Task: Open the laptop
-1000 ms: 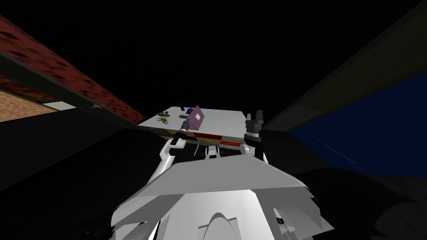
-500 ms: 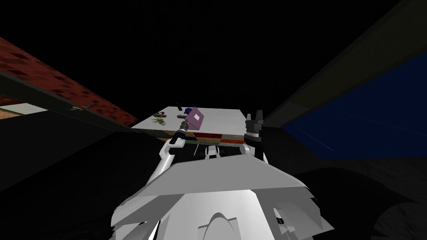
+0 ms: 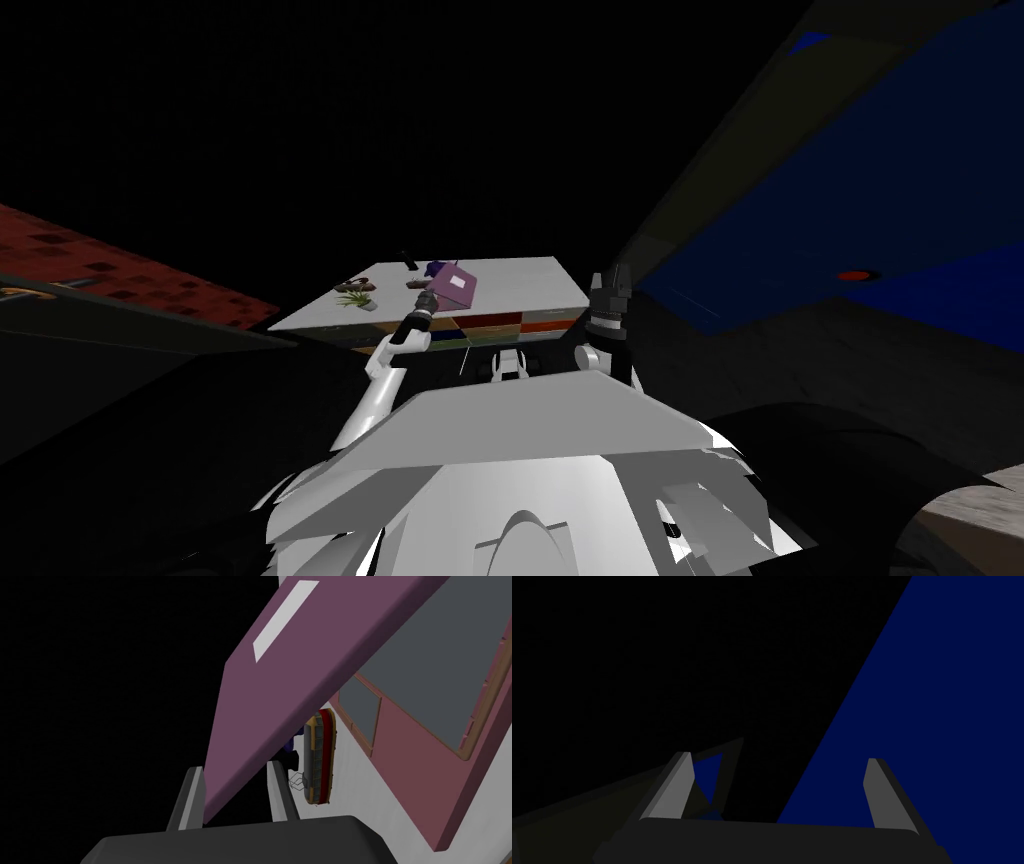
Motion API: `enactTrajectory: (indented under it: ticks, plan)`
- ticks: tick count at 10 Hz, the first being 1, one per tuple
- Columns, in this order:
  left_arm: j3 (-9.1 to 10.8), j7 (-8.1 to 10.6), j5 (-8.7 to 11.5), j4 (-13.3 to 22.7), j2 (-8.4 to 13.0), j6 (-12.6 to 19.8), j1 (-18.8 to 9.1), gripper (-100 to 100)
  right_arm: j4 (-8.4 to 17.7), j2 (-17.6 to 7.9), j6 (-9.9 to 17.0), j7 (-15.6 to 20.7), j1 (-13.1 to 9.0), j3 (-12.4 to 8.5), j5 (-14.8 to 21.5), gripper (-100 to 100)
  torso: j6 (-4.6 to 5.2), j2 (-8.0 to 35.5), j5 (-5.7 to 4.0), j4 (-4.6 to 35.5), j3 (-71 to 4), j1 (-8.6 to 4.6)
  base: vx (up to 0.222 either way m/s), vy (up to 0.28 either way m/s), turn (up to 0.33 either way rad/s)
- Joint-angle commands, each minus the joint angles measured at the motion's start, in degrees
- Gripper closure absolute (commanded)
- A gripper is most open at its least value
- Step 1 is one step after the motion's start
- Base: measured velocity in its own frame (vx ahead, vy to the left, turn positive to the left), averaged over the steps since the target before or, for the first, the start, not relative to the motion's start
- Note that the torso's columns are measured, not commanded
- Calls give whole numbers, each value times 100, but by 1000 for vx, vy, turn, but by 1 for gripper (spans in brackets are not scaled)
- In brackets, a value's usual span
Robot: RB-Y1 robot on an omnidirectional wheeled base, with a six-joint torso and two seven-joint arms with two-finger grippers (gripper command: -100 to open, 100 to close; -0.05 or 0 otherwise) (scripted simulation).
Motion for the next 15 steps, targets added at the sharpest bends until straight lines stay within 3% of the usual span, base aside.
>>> enactTrajectory:
  ticks: [1,2,4,5,6,7,15]
  plan:
    - [125,85,73,451,35,-179,-77,100,0,0,0,0,1,-1,0,0,-8,-5,3,-6,0,-1,-38,3,9]
    - [383,238,235,616,136,-269,-175,100,0,0,0,0,3,-1,0,0,-14,-19,4,-12,-9,-3,-74,6,-299]
    - [383,238,235,820,136,-269,-175,100,0,0,0,0,2,-1,0,0,-7,3,3,-5,3,1,-67,12,-150]
    - [514,249,245,959,258,-153,-346,-100,0,0,0,0,3,-1,0,0,-17,0,3,-5,2,0,-78,-7,-214]
    - [647,263,260,1193,374,-135,-500,-100,0,0,0,0,1,0,0,0,-2,8,2,-5,6,-5,-152,-2,-377]
    - [647,263,260,1204,374,-135,-500,-100,0,0,0,0,0,0,0,0,-1,22,3,-2,15,-3,-124,-1,-142]
    - [1711,381,377,3104,1302,12,-1731,-100,0,0,0,0,1,0,0,0,-3,-1,-5,-4,3,-19,-178,-27,-317]
